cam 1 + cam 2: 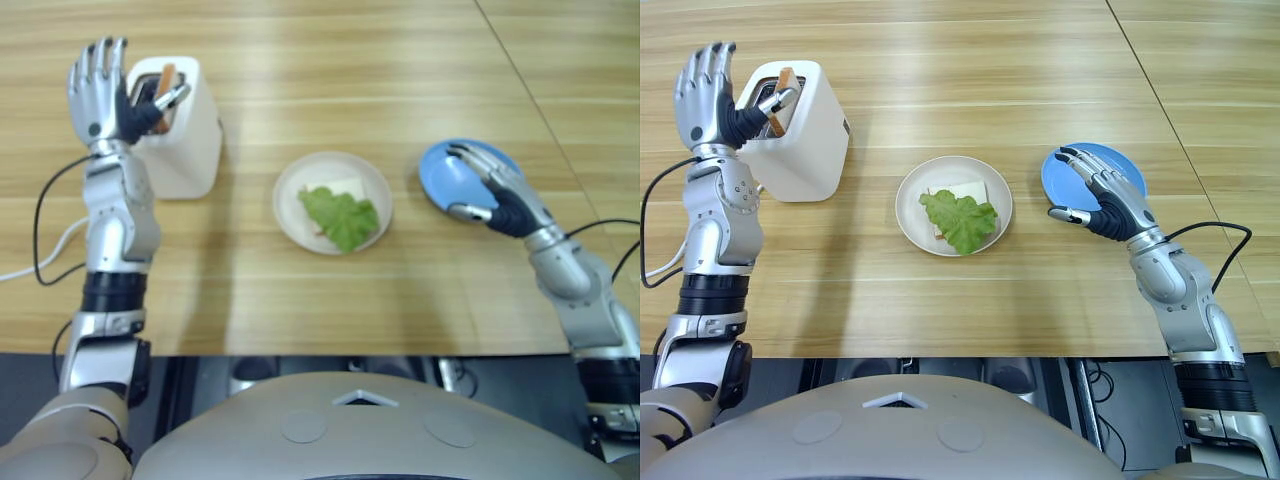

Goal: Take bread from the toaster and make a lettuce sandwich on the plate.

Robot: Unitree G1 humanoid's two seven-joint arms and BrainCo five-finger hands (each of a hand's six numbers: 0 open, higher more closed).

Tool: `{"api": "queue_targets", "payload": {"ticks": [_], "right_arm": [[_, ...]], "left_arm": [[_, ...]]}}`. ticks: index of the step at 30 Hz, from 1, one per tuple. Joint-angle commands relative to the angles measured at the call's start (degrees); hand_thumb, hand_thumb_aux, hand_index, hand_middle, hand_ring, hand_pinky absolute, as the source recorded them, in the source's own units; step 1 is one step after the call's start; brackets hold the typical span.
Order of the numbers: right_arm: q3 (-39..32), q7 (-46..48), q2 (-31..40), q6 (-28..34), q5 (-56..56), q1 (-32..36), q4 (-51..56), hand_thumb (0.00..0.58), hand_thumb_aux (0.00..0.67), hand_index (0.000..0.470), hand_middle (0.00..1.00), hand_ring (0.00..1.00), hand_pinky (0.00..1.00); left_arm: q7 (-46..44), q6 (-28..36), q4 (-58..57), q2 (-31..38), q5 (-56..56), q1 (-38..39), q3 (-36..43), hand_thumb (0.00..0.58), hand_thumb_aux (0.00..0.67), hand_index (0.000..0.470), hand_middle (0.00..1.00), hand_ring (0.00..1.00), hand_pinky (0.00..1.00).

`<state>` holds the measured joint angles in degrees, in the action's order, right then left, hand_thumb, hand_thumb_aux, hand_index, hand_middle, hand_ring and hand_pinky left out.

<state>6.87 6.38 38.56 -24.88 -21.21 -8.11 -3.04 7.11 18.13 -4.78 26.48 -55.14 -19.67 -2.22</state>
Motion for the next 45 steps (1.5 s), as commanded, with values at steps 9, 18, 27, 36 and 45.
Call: {"api": "queue_targets", "payload": {"ticks": [9,18,27,36,45], "right_arm": [[-0.29,0.26,-0.66,-0.58,-0.58,-1.80,0.89,0.018,0.011,0.007,0.00,0.00,0.00],[0.05,-0.26,-0.37,-1.18,-1.17,-2.36,2.21,0.000,0.000,0.000,0.00,0.00,0.00],[0.08,-0.90,-0.46,-1.46,-1.66,-2.19,3.53,0.000,0.000,0.000,0.00,0.00,0.00],[3.06,-3.43,-1.43,-1.00,1.84,-0.38,7.21,0.000,0.000,0.000,0.00,0.00,0.00],[5.38,-3.96,-2.57,-3.25,6.74,1.86,12.75,0.000,0.000,0.000,0.00,0.00,0.00]], "left_arm": [[0.00,2.45,-15.83,-0.03,7.61,-3.62,3.03,0.521,0.457,0.314,0.00,0.00,0.00],[7.40,-0.51,-5.38,-1.14,10.82,-2.28,2.65,0.580,0.670,0.460,1.00,1.00,1.00],[18.00,-14.74,19.38,-3.83,16.57,1.90,-1.97,0.580,0.670,0.460,1.00,1.00,1.00],[0.35,-21.70,15.06,-10.37,46.07,-0.82,-3.16,0.580,0.670,0.460,1.00,1.00,1.00],[-31.87,-10.83,-18.42,-19.14,68.92,-5.69,0.30,0.580,0.670,0.460,1.00,1.00,1.00]]}}
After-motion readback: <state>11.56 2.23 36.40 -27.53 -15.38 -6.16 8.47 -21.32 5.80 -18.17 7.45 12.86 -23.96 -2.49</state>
